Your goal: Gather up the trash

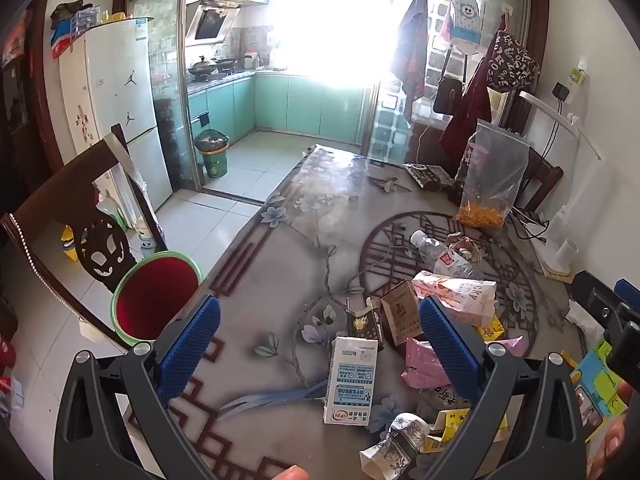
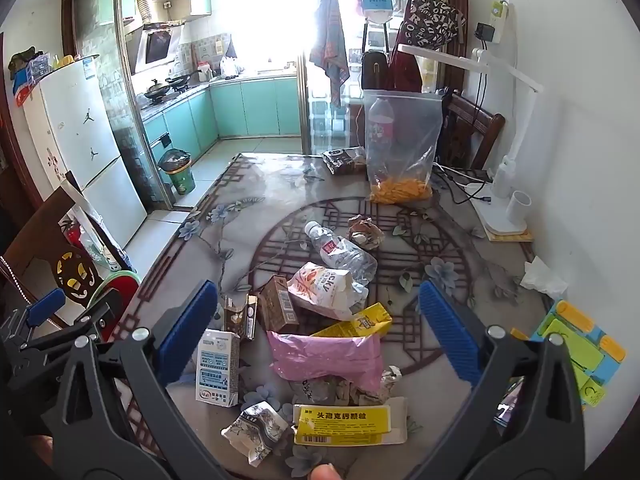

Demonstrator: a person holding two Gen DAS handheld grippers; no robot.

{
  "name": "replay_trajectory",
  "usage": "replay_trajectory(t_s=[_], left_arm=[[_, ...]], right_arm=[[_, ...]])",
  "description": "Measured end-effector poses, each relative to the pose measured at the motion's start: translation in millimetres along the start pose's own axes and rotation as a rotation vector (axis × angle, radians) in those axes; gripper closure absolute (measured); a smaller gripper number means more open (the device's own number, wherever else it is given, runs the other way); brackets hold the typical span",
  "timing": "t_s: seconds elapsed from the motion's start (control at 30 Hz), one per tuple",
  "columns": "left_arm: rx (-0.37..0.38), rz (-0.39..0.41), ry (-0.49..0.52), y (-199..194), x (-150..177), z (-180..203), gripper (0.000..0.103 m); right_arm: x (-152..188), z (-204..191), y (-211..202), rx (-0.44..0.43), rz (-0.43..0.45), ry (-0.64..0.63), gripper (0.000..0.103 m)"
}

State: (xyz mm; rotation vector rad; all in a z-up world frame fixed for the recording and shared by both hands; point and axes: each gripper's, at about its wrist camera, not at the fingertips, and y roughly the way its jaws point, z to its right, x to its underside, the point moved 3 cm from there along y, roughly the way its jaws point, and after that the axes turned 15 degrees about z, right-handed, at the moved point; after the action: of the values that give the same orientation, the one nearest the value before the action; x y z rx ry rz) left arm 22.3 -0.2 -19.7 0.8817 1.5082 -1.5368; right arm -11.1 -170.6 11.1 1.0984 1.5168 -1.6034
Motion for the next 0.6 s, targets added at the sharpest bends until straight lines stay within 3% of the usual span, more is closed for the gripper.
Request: replay_trajectory(t_s=[0.2,0.6], left_arm=[[0.011,-0.014,-0.050,1,5,-8,0.008],[-0.012,-0.023,0.000,2,-1,1,0.008]], right_arm=[[0,-1,-4,0.002,-0.001,-0.002,0.003],[-14,-1,-9,0.003,0.039,-0.015,0.003]])
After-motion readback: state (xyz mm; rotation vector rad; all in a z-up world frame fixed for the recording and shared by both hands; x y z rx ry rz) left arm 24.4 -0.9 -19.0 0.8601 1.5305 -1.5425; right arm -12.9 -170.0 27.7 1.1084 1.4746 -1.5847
